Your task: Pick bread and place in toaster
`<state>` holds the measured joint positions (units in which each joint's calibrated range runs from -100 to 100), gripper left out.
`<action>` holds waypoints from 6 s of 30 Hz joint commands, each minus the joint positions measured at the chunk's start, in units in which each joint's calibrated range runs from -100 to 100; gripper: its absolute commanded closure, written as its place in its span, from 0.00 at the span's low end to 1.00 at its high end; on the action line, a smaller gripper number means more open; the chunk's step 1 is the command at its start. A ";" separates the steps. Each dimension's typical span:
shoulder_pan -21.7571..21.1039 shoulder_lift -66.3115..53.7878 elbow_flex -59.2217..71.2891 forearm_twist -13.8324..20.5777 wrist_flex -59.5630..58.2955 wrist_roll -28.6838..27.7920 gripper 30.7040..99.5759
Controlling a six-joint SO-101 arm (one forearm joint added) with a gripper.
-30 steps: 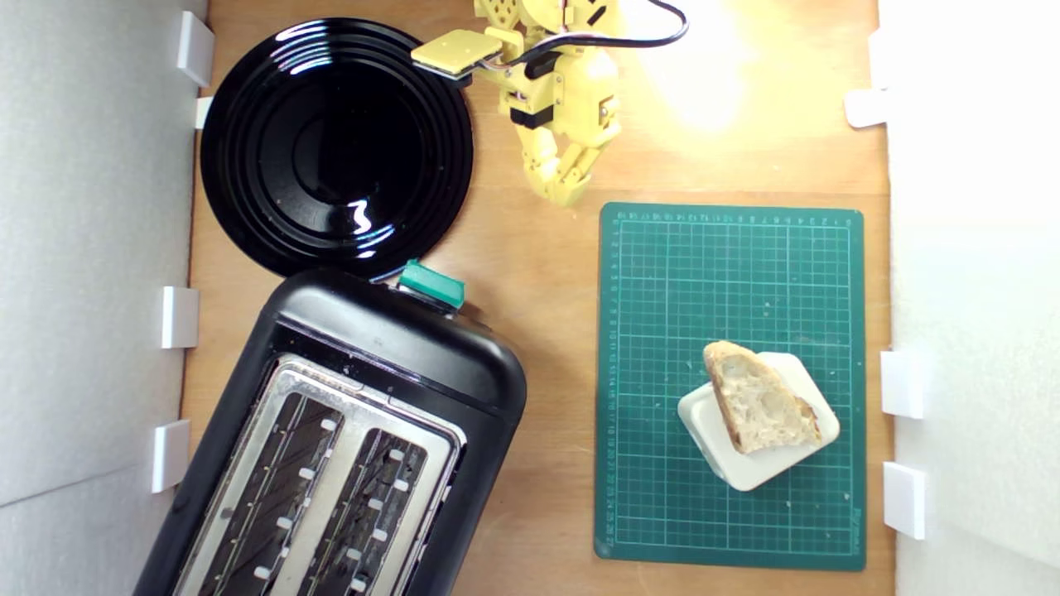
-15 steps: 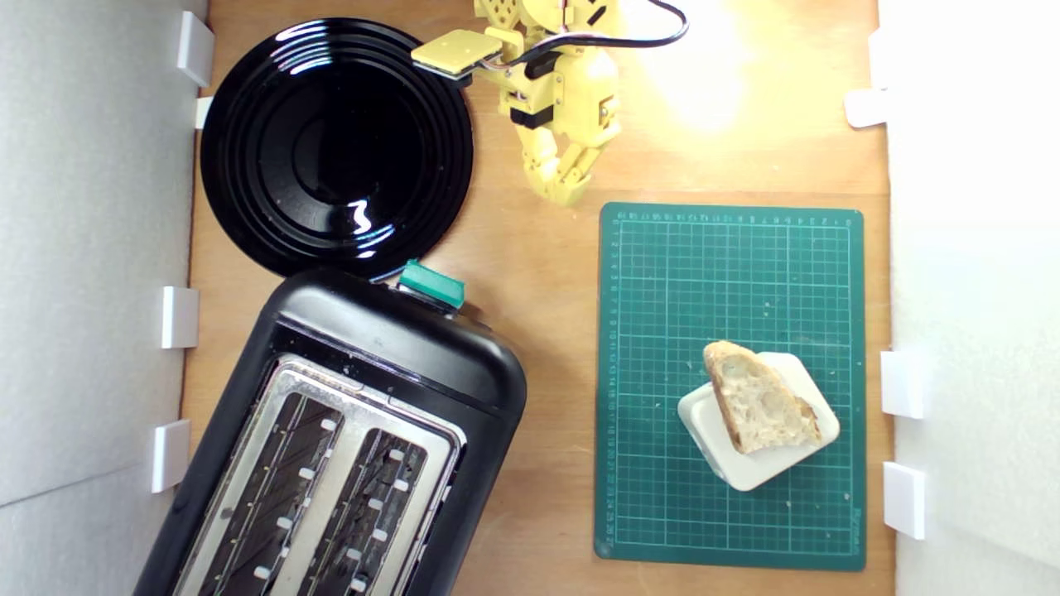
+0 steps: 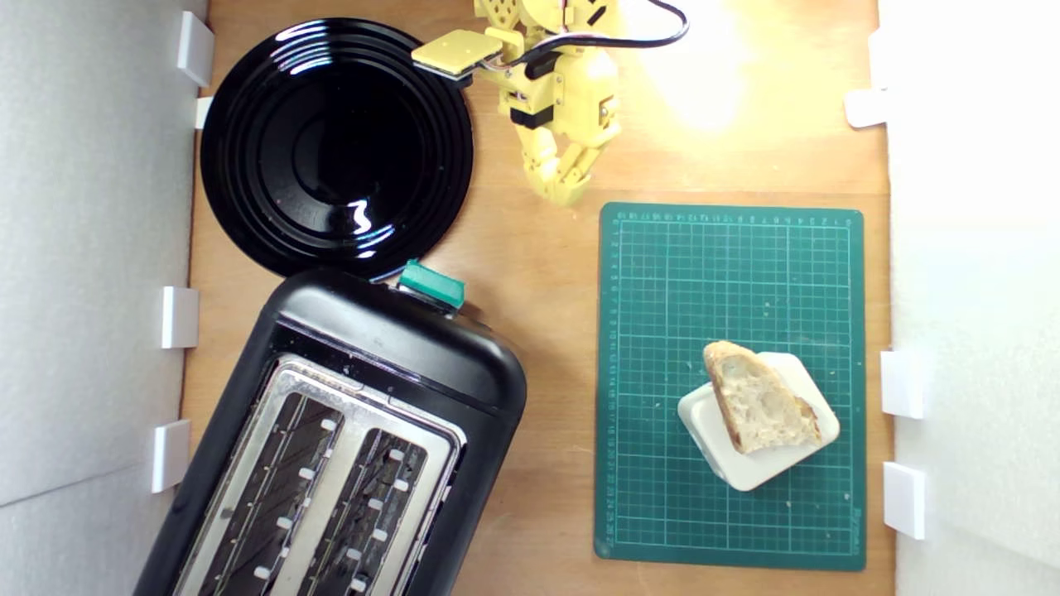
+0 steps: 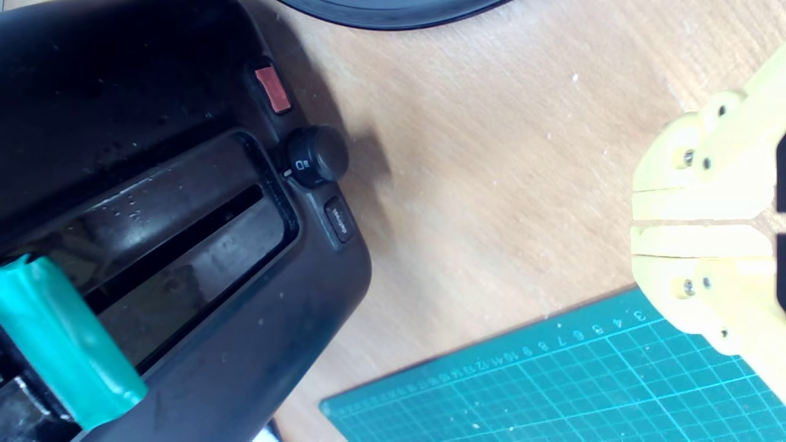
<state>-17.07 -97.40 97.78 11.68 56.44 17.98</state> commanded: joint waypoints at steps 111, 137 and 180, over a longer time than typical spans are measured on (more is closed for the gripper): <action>-0.90 114.37 -20.39 7.90 -128.03 -15.50 0.20; -8.55 111.12 -26.74 -7.24 -128.71 -17.85 0.20; -12.66 123.69 -36.64 -10.60 -128.37 -16.28 0.20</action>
<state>-29.06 26.92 63.20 1.55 -70.42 1.58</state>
